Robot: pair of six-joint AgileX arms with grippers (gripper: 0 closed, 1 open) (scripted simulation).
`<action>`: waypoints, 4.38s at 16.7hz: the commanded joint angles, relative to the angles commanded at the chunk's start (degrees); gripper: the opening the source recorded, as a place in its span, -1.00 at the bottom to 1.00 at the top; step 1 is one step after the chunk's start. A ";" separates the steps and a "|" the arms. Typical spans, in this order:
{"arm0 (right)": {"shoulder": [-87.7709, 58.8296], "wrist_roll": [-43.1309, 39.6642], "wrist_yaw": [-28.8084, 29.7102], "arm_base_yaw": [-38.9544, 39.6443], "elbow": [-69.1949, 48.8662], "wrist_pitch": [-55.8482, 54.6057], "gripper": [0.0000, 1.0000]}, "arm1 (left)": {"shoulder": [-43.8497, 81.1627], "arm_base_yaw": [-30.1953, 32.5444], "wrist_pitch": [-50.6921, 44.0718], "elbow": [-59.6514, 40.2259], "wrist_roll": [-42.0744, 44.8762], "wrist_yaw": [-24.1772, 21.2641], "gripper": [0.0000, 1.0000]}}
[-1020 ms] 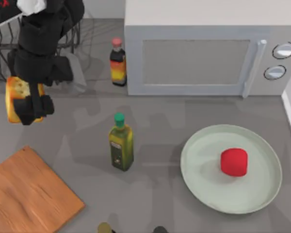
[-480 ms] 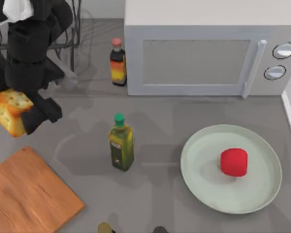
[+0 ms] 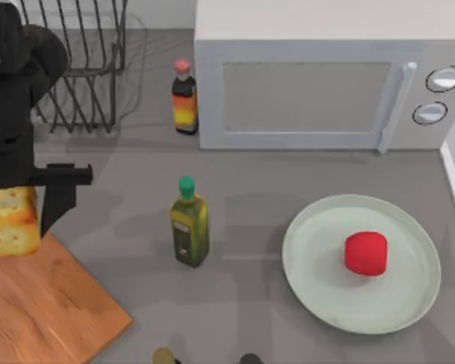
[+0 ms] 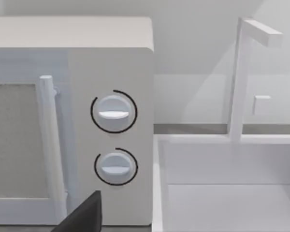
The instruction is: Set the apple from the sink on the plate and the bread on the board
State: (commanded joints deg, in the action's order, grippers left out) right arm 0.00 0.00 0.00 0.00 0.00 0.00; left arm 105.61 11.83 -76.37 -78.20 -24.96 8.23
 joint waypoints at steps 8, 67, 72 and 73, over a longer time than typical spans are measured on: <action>0.00 0.00 0.00 0.00 0.00 0.00 1.00 | -15.06 -4.38 9.42 19.08 -50.44 -7.07 -1.00; 0.00 0.00 0.00 0.00 0.00 0.00 1.00 | -31.17 -6.86 33.92 40.77 -56.66 -9.60 1.00; 0.00 0.00 0.00 0.00 0.00 0.00 1.00 | -54.35 -8.55 46.11 52.17 -30.39 -8.73 1.00; 0.00 0.00 0.00 0.00 0.00 0.00 1.00 | -59.76 -8.92 48.86 54.85 -23.73 -8.58 1.00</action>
State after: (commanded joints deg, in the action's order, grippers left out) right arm 0.00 0.00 0.00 0.00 0.00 0.00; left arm 45.84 2.91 -27.50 -23.35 -48.69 -0.36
